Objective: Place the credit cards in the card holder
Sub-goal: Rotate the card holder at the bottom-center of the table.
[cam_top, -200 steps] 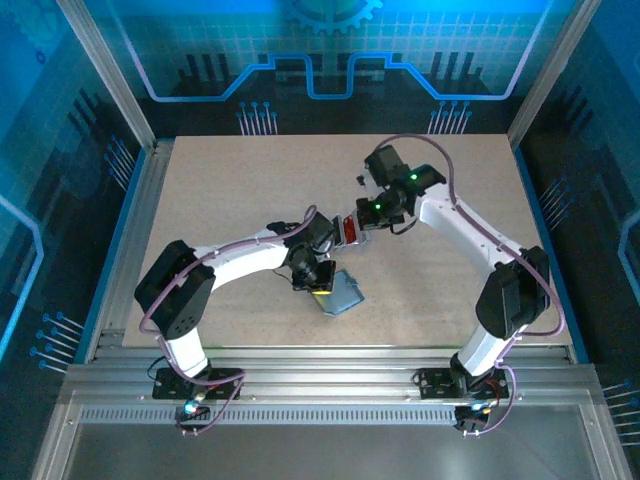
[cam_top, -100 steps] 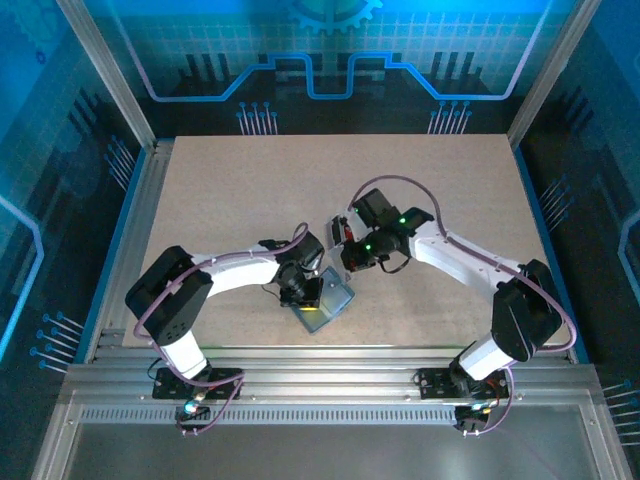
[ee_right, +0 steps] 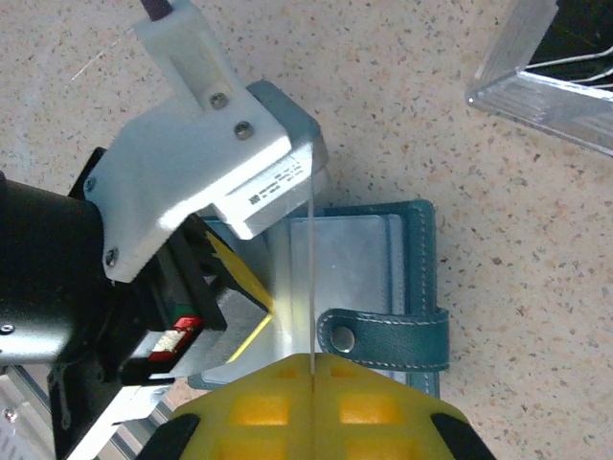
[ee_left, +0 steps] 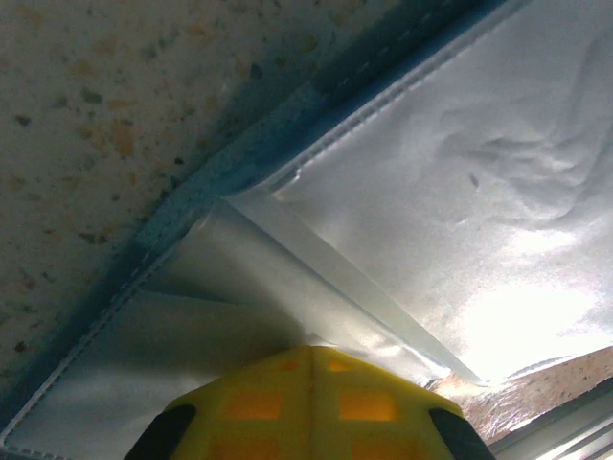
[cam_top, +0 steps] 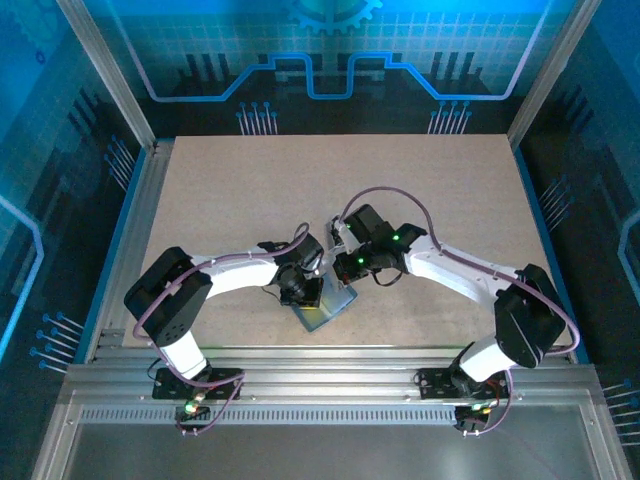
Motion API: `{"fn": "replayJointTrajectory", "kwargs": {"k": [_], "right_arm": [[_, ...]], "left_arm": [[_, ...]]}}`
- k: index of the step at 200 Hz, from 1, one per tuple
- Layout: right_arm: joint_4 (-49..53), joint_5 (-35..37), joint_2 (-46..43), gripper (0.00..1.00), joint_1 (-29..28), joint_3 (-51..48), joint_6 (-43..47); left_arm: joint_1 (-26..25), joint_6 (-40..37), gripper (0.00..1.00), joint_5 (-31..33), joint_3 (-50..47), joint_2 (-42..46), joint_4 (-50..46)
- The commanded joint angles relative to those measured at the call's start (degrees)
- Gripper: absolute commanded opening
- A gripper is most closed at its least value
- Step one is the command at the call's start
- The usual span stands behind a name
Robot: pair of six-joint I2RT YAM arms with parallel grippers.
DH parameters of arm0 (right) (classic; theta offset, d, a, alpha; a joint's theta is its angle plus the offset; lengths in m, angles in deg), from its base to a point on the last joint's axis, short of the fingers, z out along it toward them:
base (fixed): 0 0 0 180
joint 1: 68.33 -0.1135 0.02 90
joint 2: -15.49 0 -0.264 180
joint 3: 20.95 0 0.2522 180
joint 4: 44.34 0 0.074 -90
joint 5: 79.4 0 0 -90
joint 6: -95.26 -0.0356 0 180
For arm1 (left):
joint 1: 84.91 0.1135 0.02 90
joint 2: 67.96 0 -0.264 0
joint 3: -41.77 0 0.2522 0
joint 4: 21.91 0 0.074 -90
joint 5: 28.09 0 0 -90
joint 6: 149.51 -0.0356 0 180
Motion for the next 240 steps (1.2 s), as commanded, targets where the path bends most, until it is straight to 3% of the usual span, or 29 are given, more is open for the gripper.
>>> {"fn": "replayJointTrajectory", "kwargs": {"k": [1,28,69,137,182,240], "right_arm": [[-1.36,-0.37,2.96,0.00,-1.90,2.48,0.52],[-0.97,3.17,6.65,0.00,-2.29,2.71,-0.05],[3.82,12.69,3.56,0.00,-2.41,-5.03,-7.34],[-3.40,13.02,1.19,0.00,-4.11,-15.49,-20.70],[-0.50,15.35,0.46,0.00,-4.08,-13.56,-20.24],[0.13,14.65,-0.78,0.00,-3.93,-11.50,-17.97]], "left_arm": [[-0.15,-2.26,0.00,2.41,-1.53,-0.93,1.32],[0.21,-3.22,0.00,3.94,-0.84,-0.66,0.65],[2.48,-6.51,0.00,5.41,1.45,-1.05,0.24],[4.22,-6.48,0.00,3.84,2.47,-1.30,1.07],[4.25,-4.32,0.04,3.35,-0.98,3.59,1.70],[4.25,-3.50,0.03,3.24,-3.30,2.45,2.68]]}}
